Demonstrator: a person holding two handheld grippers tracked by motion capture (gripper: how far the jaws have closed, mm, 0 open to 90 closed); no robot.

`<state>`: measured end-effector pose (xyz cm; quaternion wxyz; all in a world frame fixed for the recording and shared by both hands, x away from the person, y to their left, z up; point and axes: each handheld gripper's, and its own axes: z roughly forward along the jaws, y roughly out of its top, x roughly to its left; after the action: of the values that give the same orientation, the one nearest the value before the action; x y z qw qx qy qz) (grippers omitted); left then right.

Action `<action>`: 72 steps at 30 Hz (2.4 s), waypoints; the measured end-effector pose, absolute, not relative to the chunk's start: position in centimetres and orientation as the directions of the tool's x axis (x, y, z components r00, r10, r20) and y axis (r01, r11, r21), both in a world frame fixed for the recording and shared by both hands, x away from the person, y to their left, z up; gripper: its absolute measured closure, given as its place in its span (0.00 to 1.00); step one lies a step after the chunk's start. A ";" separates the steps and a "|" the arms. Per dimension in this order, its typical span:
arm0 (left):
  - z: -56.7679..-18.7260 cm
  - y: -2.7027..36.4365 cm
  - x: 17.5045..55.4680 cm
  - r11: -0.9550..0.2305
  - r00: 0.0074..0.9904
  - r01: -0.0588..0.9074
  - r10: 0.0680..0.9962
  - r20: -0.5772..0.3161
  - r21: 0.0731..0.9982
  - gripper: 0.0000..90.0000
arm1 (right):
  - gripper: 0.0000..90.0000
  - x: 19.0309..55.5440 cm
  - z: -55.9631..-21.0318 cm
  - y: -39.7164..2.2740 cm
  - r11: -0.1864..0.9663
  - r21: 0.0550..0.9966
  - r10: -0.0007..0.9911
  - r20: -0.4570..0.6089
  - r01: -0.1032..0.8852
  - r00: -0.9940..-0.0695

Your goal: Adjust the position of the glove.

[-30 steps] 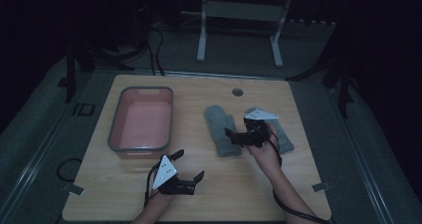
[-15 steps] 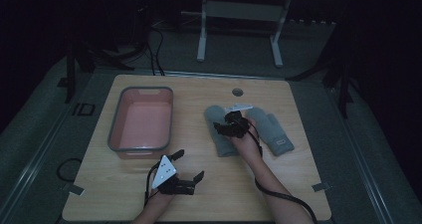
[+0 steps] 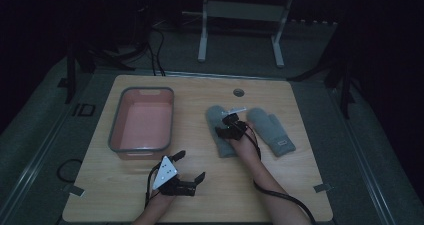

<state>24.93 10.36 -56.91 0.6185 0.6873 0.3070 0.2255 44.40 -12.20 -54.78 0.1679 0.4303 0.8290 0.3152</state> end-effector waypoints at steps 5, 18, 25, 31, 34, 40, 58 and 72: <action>-56.9 10.4 24.9 -0.046 0.709 0.145 0.702 -0.071 0.988 0.01 | 0.84 43.7 -54.6 -11.8 0.417 0.672 0.830 -0.008 0.612 -0.557; -56.9 10.4 25.0 -0.043 0.708 0.145 0.702 -0.074 0.988 0.01 | 0.90 41.1 -50.0 -13.1 0.161 0.678 0.923 0.155 0.717 -0.353; -56.9 10.4 24.9 -0.047 0.709 0.144 0.702 -0.070 0.988 0.01 | 0.90 40.1 -50.0 -13.1 0.153 0.670 0.924 0.164 0.726 -0.346; -56.9 10.4 25.0 -0.038 0.708 0.151 0.702 -0.081 0.988 0.01 | 0.89 40.7 -52.3 -12.8 0.189 0.625 0.923 0.151 0.758 -0.355; -56.9 10.5 25.0 -0.038 0.708 0.150 0.701 -0.081 0.988 0.01 | 0.87 40.9 -53.4 -12.7 0.190 0.615 0.927 0.145 0.766 -0.346; -56.9 10.4 25.0 -0.040 0.710 0.148 0.700 -0.078 0.988 0.01 | 0.77 40.8 -53.9 -12.7 0.202 0.623 0.924 0.135 0.756 -0.358; -56.9 10.5 25.0 -0.029 0.707 0.157 0.702 -0.092 0.987 0.01 | 0.52 41.4 -48.4 -18.6 0.305 0.717 0.851 0.091 0.627 -0.517; -56.9 10.6 25.1 -0.025 0.705 0.159 0.702 -0.096 0.987 0.01 | 0.52 43.5 -48.7 -28.1 0.351 0.692 0.870 0.008 0.631 -0.492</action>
<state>25.07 10.55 -56.93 0.6227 0.6819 0.3158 0.2182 43.52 -28.07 -48.67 0.1848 0.4687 0.8007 0.3240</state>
